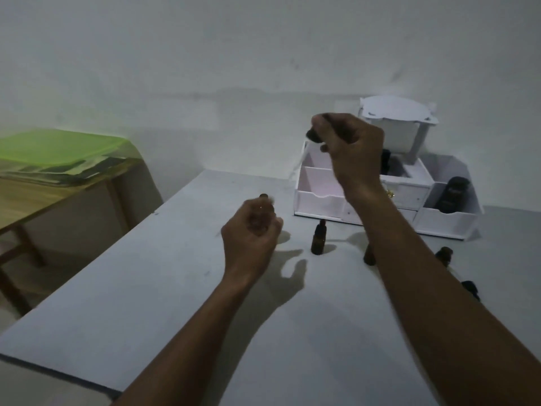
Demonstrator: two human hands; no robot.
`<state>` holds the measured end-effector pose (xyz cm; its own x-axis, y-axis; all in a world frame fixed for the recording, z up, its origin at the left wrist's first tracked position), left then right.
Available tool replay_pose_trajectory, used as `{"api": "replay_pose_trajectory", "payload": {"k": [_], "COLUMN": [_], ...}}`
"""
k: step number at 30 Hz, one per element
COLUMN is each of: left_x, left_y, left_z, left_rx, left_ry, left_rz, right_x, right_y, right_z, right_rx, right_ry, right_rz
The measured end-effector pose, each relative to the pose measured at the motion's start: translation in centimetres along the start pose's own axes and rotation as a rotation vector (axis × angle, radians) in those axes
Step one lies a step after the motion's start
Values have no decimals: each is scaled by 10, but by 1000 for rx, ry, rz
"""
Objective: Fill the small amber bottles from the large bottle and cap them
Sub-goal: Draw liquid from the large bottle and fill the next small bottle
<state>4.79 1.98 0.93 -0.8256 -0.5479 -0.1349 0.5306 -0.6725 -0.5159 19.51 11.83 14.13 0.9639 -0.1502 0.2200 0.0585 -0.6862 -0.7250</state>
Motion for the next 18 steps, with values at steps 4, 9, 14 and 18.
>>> {"api": "replay_pose_trajectory", "payload": {"k": [4,9,14,18], "left_x": [-49,-108,-147,-162], "left_y": [27,57,64,61], "left_z": [0,-11,-16,-23], "left_rx": [227,412,518,573], "left_ry": [74,28,27,30], "left_rz": [-252,-431,-380,-356], "right_x": [55,105,131,137], "right_y": [6,28,43,45], "right_z": [17,60,92,99], "right_rx": [-40,-104,-184,-196], "right_ry": [19,145,192,195], "right_rz": [66,99,145,174]}}
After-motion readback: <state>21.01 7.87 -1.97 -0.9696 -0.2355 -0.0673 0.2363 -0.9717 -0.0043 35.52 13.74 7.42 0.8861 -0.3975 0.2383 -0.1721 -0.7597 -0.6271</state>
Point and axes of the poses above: each hand's wrist, its own y-axis away from the middle knuckle, its own x-axis out of the back of the hand, z = x × y, the point moved 4 cm from there along -y, towards the middle knuckle, and after that the axes turned 14 degrees about y, right-handed, at the moved point
